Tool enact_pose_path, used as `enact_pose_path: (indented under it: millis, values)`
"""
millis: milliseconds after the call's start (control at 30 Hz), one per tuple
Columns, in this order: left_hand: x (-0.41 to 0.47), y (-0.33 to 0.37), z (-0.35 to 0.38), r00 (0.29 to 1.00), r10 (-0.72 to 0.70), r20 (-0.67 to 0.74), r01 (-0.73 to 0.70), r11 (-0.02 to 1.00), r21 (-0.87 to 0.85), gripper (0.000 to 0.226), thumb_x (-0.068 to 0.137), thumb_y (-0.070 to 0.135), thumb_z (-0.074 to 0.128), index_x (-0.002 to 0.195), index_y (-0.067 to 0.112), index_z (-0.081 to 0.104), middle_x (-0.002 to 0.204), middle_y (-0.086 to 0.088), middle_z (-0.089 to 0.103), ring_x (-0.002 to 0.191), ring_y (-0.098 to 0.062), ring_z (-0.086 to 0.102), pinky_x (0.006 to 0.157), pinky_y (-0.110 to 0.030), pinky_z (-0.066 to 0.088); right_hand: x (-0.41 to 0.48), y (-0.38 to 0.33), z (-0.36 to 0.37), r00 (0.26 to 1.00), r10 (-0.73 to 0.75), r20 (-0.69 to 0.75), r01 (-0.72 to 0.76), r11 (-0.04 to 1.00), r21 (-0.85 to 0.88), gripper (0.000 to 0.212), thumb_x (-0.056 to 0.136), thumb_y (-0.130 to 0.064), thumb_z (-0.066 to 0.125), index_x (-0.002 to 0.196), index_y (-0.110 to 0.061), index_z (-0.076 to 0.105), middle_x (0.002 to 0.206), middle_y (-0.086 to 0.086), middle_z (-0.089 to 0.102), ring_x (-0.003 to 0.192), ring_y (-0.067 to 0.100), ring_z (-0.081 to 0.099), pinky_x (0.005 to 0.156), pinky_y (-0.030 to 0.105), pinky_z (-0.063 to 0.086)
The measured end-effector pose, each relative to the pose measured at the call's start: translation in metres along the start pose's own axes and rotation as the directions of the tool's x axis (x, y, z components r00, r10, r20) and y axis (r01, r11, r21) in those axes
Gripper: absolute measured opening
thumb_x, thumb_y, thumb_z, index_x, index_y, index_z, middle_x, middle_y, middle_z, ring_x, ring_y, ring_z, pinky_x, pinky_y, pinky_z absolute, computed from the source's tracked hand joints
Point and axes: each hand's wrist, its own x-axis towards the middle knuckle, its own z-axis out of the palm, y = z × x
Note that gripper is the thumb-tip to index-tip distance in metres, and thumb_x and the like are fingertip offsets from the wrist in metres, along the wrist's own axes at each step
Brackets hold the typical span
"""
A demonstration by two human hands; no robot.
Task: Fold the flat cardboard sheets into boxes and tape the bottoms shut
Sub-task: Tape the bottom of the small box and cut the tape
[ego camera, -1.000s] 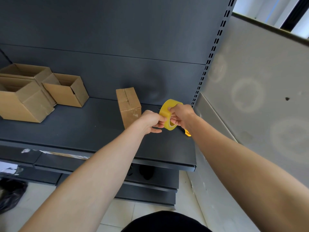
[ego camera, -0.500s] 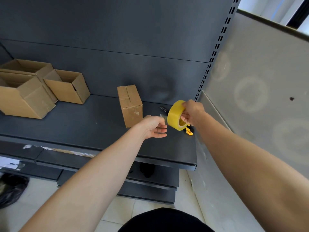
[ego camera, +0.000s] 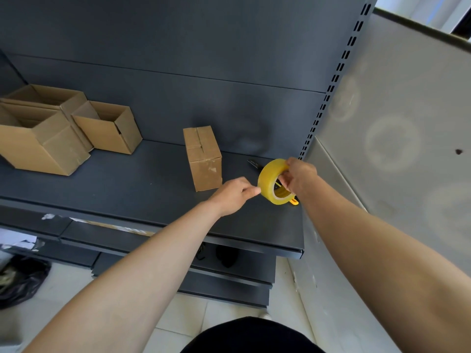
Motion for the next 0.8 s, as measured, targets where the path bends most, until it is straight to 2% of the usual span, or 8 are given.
enact_pose_path:
  millis: [100,167,233,367,500,600,700,800]
  values:
    - [-0.006,-0.014,-0.005,0.998,-0.069,0.007,0.069,0.997,-0.018,0.043,0.097,0.037,0.047,0.071,0.003,0.051,0.081,-0.002,0.046,0.078,-0.017,0.048,0.075,-0.033,0.036,0.007,0.0,0.001,0.996,-0.065,-0.059,0.056,0.987,-0.149,0.019,0.088,-0.018,0.06,0.103,-0.009,0.056,0.077,0.008,0.056,0.055,0.018,0.055,0.047,0.025,0.053]
    - [-0.009,-0.018,-0.008,0.995,-0.092,-0.025,0.092,0.995,-0.028,0.033,0.098,0.031,0.047,0.084,0.005,0.064,0.088,-0.002,0.054,0.088,-0.018,0.055,0.081,-0.031,0.039,0.011,0.005,0.004,0.991,-0.137,0.008,0.131,0.929,-0.345,0.022,0.088,-0.016,0.057,0.108,-0.006,0.055,0.077,0.008,0.052,0.064,0.024,0.054,0.066,0.034,0.055]
    - [-0.01,-0.014,-0.013,0.991,-0.113,-0.07,0.107,0.991,-0.083,0.026,0.099,0.023,0.046,0.109,0.011,0.067,0.1,0.004,0.059,0.092,-0.014,0.056,0.088,-0.029,0.043,0.009,0.018,0.008,0.971,-0.218,0.1,0.234,0.77,-0.593,0.016,0.086,-0.019,0.061,0.087,-0.006,0.053,0.071,0.006,0.046,0.073,0.027,0.051,0.068,0.035,0.048]
    - [-0.009,0.004,-0.027,0.949,-0.111,-0.295,0.046,0.975,-0.217,0.023,0.098,0.011,0.044,0.111,0.009,0.064,0.09,0.004,0.057,0.077,-0.014,0.055,0.07,-0.02,0.045,0.001,0.04,0.022,0.91,-0.256,0.325,0.4,0.342,-0.85,0.022,0.083,-0.02,0.065,0.073,-0.009,0.048,0.071,0.004,0.05,0.076,0.024,0.052,0.063,0.029,0.041]
    - [-0.008,0.005,-0.047,0.784,-0.1,-0.613,0.093,0.995,-0.044,0.021,0.096,0.011,0.046,0.107,0.01,0.064,0.106,-0.001,0.054,0.084,-0.018,0.057,0.074,-0.031,0.049,-0.01,0.048,0.038,0.865,-0.192,0.464,0.475,0.015,-0.88,0.028,0.08,-0.016,0.062,0.061,-0.01,0.043,0.06,0.001,0.045,0.072,0.026,0.052,0.048,0.023,0.035]
    - [-0.004,-0.006,-0.06,0.663,-0.177,-0.727,0.205,0.977,-0.051,0.019,0.094,0.007,0.049,0.106,0.011,0.063,0.116,-0.005,0.048,0.102,-0.021,0.053,0.08,-0.033,0.048,-0.016,0.057,0.048,0.848,-0.107,0.519,0.498,-0.175,-0.849,0.012,0.082,-0.017,0.062,0.075,-0.01,0.054,0.075,0.002,0.054,0.082,0.026,0.06,0.061,0.028,0.046]
    - [-0.001,-0.022,-0.069,0.677,-0.211,-0.705,0.249,0.967,-0.05,0.02,0.093,0.006,0.051,0.108,0.011,0.063,0.121,-0.004,0.045,0.112,-0.02,0.046,0.084,-0.027,0.044,-0.016,0.075,0.052,0.838,-0.056,0.543,0.489,-0.364,-0.793,0.016,0.085,-0.012,0.059,0.099,-0.008,0.064,0.09,0.002,0.06,0.092,0.023,0.065,0.065,0.027,0.048]
    - [0.001,-0.034,-0.072,0.742,-0.22,-0.634,0.227,0.971,-0.072,0.022,0.095,0.01,0.051,0.114,0.011,0.061,0.126,0.0,0.044,0.113,-0.018,0.047,0.085,-0.022,0.04,-0.015,0.074,0.056,0.842,0.002,0.54,0.49,-0.42,-0.764,0.021,0.085,-0.016,0.062,0.103,-0.007,0.065,0.101,0.004,0.066,0.093,0.025,0.066,0.066,0.029,0.051]
